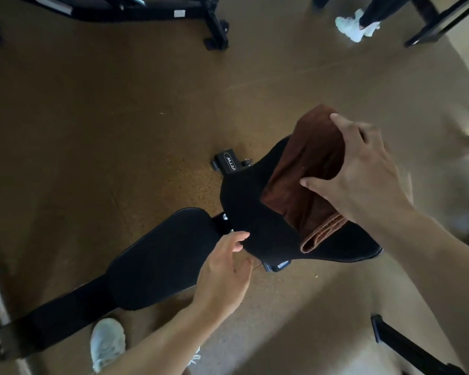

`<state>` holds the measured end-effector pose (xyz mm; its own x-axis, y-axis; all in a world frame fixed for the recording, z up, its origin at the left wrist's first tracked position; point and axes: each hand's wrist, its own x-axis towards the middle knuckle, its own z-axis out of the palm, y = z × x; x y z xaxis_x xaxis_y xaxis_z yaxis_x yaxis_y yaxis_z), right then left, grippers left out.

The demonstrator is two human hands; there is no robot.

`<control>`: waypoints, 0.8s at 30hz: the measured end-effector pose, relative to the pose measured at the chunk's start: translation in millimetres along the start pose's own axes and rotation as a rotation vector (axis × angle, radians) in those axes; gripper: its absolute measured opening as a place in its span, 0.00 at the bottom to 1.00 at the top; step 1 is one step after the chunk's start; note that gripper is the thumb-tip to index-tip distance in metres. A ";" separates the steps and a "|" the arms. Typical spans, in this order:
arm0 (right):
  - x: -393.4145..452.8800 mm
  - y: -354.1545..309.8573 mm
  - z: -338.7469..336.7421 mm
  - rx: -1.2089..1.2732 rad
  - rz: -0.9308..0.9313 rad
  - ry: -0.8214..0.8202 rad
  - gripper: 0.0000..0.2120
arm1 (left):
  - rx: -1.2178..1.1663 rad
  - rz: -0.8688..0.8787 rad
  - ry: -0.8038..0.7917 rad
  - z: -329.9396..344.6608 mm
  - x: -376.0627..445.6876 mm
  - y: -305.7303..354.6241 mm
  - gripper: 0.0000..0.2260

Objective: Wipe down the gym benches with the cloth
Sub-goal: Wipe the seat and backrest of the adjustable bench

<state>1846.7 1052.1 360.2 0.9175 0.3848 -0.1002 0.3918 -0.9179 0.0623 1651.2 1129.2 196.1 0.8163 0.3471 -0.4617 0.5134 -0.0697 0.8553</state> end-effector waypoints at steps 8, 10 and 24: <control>21.1 -14.7 -13.6 -0.070 -0.041 -0.102 0.42 | -0.027 0.086 -0.034 -20.9 17.3 45.3 0.25; 32.6 -22.3 -12.7 -0.165 -0.096 -0.121 0.37 | -0.020 0.093 0.016 -22.9 32.2 54.7 0.25; 103.7 -74.6 6.4 -0.671 -0.723 -0.524 0.12 | -0.224 -0.236 0.378 45.4 93.9 19.2 0.18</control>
<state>1912.3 1159.8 338.8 0.3786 0.5741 -0.7260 0.9244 -0.1951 0.3278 1749.8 1118.0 158.5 0.5104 0.6469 -0.5665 0.5689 0.2400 0.7866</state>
